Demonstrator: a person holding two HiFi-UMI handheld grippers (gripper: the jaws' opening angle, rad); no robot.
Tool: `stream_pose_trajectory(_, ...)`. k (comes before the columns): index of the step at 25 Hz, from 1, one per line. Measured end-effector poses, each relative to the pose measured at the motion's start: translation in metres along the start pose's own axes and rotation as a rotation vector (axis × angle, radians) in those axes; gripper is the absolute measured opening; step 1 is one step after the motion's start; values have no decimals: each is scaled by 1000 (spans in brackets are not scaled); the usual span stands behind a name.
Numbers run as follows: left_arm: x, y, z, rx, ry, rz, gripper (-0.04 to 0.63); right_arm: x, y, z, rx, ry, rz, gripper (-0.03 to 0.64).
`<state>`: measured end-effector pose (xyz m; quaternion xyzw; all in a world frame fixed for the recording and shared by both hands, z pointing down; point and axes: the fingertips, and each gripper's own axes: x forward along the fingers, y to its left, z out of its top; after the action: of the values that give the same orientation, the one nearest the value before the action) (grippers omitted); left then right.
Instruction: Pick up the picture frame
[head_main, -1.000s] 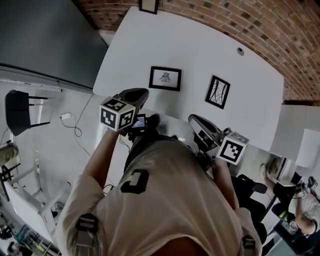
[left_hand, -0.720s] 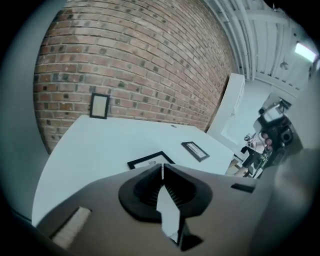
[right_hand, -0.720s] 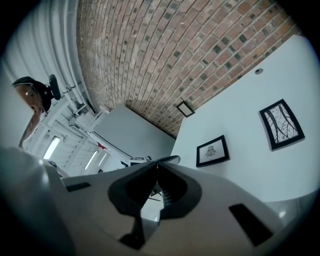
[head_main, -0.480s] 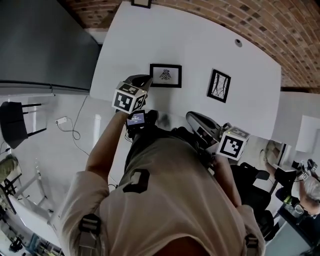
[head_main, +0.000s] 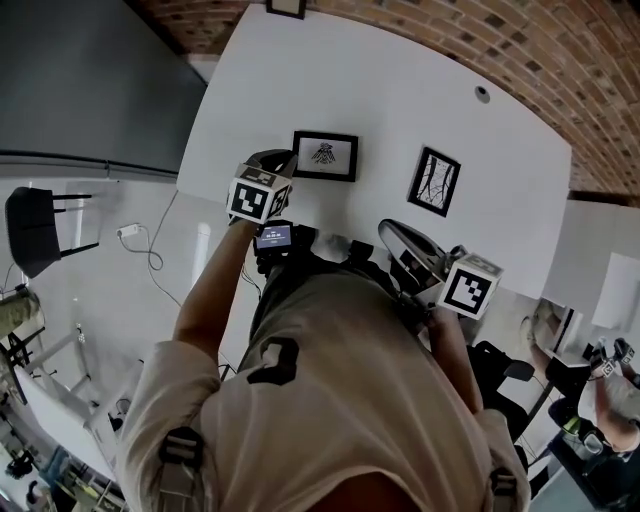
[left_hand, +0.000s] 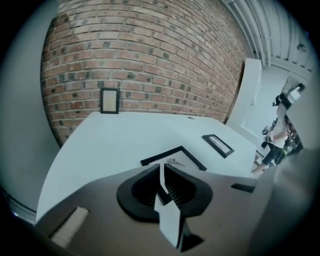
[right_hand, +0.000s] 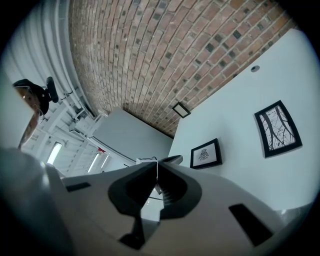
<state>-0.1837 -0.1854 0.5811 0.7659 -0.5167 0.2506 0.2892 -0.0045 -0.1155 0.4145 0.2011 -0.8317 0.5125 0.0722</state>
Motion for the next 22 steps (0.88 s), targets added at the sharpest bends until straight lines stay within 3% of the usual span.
stream_pose_trajectory(4,8,-1,-2,-44,15,35,24,-9,-9,9,20,21,49,6)
stream_pose_trajectory(7,19,-2,-8,-84,58,43,182,-15,-16,15,16,31,62,6)
stream_pose_trajectory(15,41,16,-25,-102,162,154,293,-23,-28,25,30,31,86,6)
stream_pose_trajectory(22,44,25,-47,-72,220,198,301,-23,-27,27,33,33,81,6)
